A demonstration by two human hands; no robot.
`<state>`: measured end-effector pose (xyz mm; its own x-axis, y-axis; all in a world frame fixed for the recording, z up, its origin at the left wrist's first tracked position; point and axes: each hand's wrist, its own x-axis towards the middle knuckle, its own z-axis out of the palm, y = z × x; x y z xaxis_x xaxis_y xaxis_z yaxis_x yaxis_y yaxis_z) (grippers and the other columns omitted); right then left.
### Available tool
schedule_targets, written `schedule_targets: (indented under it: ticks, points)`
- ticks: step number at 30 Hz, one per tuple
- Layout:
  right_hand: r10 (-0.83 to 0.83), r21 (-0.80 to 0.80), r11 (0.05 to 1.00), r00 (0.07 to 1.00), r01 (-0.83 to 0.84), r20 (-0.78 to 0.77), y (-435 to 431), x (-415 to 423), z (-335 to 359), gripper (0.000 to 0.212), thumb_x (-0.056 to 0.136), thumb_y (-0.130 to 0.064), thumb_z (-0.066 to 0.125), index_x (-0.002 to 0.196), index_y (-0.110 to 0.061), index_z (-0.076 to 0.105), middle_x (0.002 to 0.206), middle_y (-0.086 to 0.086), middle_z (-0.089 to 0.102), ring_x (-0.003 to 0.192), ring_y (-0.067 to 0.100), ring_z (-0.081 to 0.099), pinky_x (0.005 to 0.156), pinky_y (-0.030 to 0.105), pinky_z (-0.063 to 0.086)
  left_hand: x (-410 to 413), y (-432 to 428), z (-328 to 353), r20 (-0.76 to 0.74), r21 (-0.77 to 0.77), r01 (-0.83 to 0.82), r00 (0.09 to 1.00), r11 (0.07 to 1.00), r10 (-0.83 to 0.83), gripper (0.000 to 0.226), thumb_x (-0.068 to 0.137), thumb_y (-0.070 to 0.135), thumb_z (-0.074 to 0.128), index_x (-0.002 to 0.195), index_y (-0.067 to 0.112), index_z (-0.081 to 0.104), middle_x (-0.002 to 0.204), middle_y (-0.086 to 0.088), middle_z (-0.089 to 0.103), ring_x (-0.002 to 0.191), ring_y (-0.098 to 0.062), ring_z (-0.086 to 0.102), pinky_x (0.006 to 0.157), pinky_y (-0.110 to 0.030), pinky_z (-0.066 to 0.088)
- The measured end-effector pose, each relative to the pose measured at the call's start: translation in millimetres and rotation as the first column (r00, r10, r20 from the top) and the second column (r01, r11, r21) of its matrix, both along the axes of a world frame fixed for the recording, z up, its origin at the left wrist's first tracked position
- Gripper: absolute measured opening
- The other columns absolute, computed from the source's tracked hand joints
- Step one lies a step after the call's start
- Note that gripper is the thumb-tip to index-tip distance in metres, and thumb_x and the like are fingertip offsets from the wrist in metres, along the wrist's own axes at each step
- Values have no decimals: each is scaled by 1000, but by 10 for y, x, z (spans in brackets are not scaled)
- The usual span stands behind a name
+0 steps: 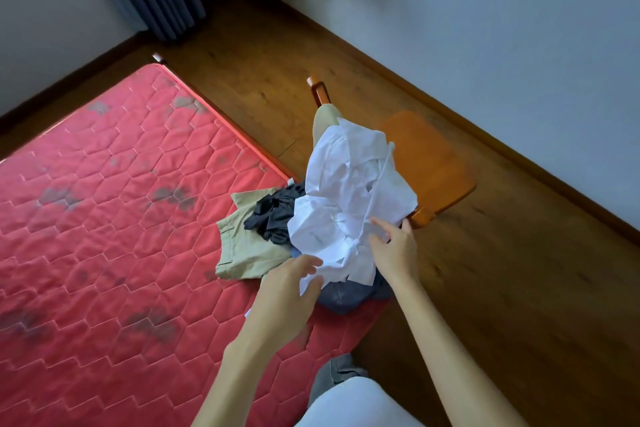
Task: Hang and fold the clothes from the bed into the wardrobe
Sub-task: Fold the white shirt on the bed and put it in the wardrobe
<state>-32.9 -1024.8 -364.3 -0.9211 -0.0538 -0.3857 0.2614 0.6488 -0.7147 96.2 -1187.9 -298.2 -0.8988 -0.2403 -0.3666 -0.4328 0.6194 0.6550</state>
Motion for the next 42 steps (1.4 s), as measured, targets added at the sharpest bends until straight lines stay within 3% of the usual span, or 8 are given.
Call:
schedule_targets:
  ticks: [11, 16, 23, 28, 30, 34, 37, 42]
  points:
    - [51, -354, 935, 994, -12, 100, -279, 205, 484, 18, 93, -11, 65, 105, -22, 72, 78, -11, 70, 71, 9, 66, 71, 22, 57, 169, 14, -68, -90, 117, -106, 989, 987, 117, 46, 91, 29, 64, 135, 33, 50, 118, 16, 63, 106, 0, 59, 94, -36, 52]
    - [346, -801, 564, 824, 199, 449, -577, 702, 1210, 32, 90, -4, 58, 119, -10, 69, 82, 14, 51, 60, 15, 49, 59, 23, 44, 341, -92, 238, -238, 343, -20, 965, 939, 107, 56, 78, 34, 76, 128, 24, 53, 111, 12, 65, 105, -3, 63, 82, -19, 50]
    - [572, -963, 145, 775, 225, 267, -950, 1206, 1885, 57, 54, -24, 86, 110, -17, 76, 62, 3, 47, 50, 9, 42, 48, 17, 37, 1048, -520, 498, -394, 221, -274, 853, 936, 343, 29, 82, 13, 59, 83, 42, 55, 66, 23, 60, 56, -1, 49, 52, -20, 37]
    - [616, -873, 437, 779, -215, 117, -1281, 1564, 1969, 41, 69, -16, 67, 110, -17, 74, 75, 15, 52, 62, 29, 38, 54, 27, 33, 1665, -1103, 598, -606, 142, -408, 685, 902, 405, 48, 64, -9, 46, 90, 23, 73, 85, 11, 69, 78, -8, 64, 68, -33, 51]
    - [651, -555, 648, 757, -521, 49, -1398, 1682, 1878, 17, 89, -15, 61, 98, -14, 76, 63, 15, 50, 48, 23, 44, 43, 26, 40, 1913, -1321, 679, -689, 121, -467, 596, 876, 413, 43, 68, -14, 52, 92, 12, 77, 101, 3, 70, 93, -7, 67, 77, -24, 52]
    - [776, 241, 619, 629, -748, -41, -1740, 1771, 1534, 24, 92, -16, 50, 104, -11, 70, 95, 11, 72, 84, 25, 68, 80, 44, 56, 2326, -1565, 825, -801, 11, -381, 550, 925, 236, 30, 73, -22, 64, 82, 6, 72, 116, -4, 70, 99, -12, 69, 75, -17, 47]
    - [662, 65, 743, 717, -666, -217, -2217, 1986, 1597, 50, 97, -50, 51, 136, -20, 53, 132, 7, 58, 120, 23, 56, 101, 42, 46, 2548, -1570, 897, -848, -21, -281, 513, 960, 132, 25, 72, -23, 71, 74, 2, 71, 115, -4, 73, 104, -16, 69, 79, -21, 50]
    - [762, -79, 639, 616, -765, 201, -2871, 2476, 1705, 85, 85, -73, 53, 133, -2, 52, 148, 18, 48, 112, 18, 65, 85, 31, 47, 2762, -1548, 956, -896, -46, -153, 443, 987, 28, 26, 74, -23, 70, 68, 2, 68, 107, -6, 75, 104, -22, 69, 90, -43, 51]
